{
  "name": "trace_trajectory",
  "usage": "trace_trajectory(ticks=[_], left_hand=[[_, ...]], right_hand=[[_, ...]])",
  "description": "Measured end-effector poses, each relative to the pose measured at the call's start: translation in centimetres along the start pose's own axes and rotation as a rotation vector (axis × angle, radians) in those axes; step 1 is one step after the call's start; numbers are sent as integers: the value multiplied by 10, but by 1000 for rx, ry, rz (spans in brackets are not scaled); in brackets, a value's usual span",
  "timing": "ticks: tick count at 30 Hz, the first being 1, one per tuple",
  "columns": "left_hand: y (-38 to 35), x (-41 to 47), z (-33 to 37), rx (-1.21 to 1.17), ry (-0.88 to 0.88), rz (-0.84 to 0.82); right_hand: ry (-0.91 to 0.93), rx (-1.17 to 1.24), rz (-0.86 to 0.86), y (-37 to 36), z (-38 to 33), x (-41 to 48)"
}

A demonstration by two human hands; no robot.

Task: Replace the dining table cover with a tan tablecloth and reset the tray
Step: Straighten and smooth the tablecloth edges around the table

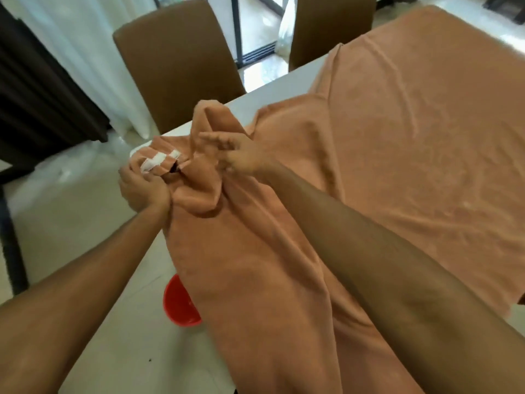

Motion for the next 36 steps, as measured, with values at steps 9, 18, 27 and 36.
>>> trace_trajectory(ticks=[9, 18, 27, 36], left_hand=[[14, -93, 23, 160, -733, -205], [-16, -84, -21, 677, -641, -504], [-2, -56, -7, 579, -695, -367], [-62, -65, -16, 631, -638, -636]], right_hand=[[-253, -817, 536, 40, 63, -37], [-381, -798, 29, -48, 105, -15], [-59, -583, 425, -17, 68, -6], [-349, -885, 242, -12, 117, 2]])
Point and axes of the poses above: each hand's wrist, its own x-axis towards the middle knuckle, its own y-axis out of the back of the hand, z = x × y, the point moved 6 cm from there along x, towards the middle knuckle, and after that the axes turned 1 degree about y, right-handed, at the moved point
